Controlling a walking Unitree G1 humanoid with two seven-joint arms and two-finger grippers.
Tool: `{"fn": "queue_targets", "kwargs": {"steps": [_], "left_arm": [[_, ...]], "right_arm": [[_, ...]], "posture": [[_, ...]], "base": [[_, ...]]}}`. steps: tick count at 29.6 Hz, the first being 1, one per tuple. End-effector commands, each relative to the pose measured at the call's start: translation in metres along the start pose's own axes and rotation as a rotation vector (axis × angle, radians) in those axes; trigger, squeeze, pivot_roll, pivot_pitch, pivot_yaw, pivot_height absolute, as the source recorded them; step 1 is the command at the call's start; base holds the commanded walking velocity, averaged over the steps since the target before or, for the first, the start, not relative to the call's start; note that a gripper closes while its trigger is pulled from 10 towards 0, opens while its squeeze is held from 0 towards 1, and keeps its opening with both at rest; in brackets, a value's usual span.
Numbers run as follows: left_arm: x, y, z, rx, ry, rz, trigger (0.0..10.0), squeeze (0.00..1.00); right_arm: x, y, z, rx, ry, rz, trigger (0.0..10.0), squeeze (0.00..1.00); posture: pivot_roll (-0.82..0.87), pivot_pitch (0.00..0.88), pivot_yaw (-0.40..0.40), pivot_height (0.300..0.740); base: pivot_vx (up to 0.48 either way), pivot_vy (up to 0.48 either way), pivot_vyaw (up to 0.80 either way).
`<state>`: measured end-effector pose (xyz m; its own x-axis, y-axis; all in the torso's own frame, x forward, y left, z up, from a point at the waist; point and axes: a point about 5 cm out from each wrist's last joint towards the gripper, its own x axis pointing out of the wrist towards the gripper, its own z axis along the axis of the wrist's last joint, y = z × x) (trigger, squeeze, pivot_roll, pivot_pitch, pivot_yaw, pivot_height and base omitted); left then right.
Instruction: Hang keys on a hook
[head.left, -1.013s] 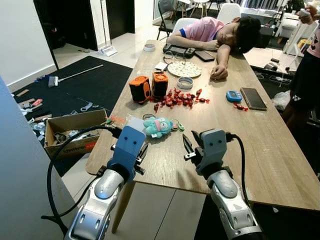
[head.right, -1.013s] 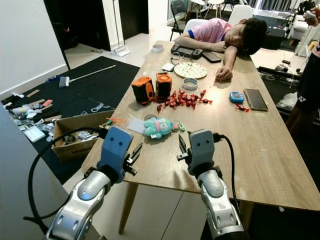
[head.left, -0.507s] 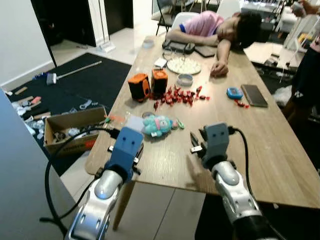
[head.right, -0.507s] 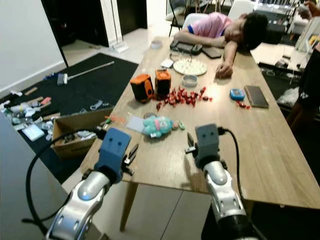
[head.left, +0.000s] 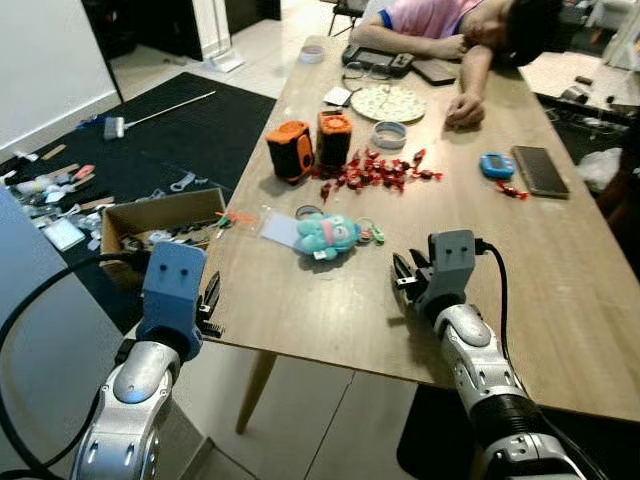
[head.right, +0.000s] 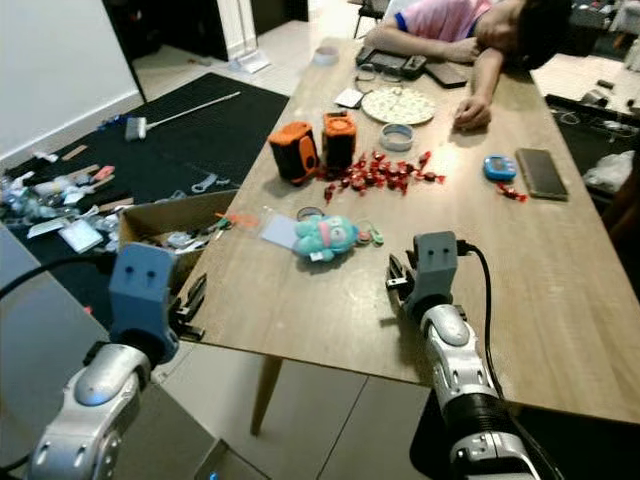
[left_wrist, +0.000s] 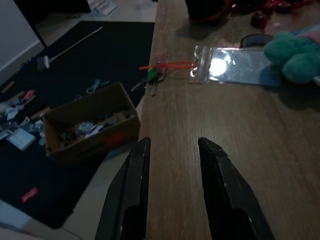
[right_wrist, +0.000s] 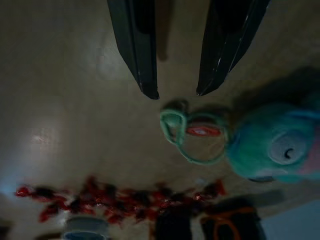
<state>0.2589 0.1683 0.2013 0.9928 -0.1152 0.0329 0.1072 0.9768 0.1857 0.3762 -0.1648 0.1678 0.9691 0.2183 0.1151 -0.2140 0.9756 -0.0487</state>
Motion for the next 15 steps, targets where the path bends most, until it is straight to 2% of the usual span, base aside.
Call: {"fn": "queue_targets", "kwargs": {"steps": [1, 8, 15], "left_arm": [[-0.007, -0.002, 0.004, -0.017, -0.009, -0.029, 10.0, 0.0], [-0.014, 0.002, 0.006, -0.027, -0.003, -0.009, 10.0, 0.0], [-0.017, 0.004, 0.007, -0.028, -0.002, 0.008, 10.0, 0.0]], "right_arm": [[0.002, -0.009, 0.002, 0.036, -0.006, -0.01, 10.0, 0.0], [0.019, -0.002, 0.02, 0.107, -0.047, 0.058, 10.0, 0.0], [0.022, 0.002, 0.013, 0.134, 0.004, 0.044, 10.0, 0.0]], "posture": [[0.28, 0.294, -0.004, 0.74], [0.31, 0.297, -0.028, 0.74], [0.33, 0.296, -0.038, 0.74]], "base": [[0.0, 0.0, 0.0], [0.0, 0.0, 0.0], [0.0, 0.0, 0.0]]}}
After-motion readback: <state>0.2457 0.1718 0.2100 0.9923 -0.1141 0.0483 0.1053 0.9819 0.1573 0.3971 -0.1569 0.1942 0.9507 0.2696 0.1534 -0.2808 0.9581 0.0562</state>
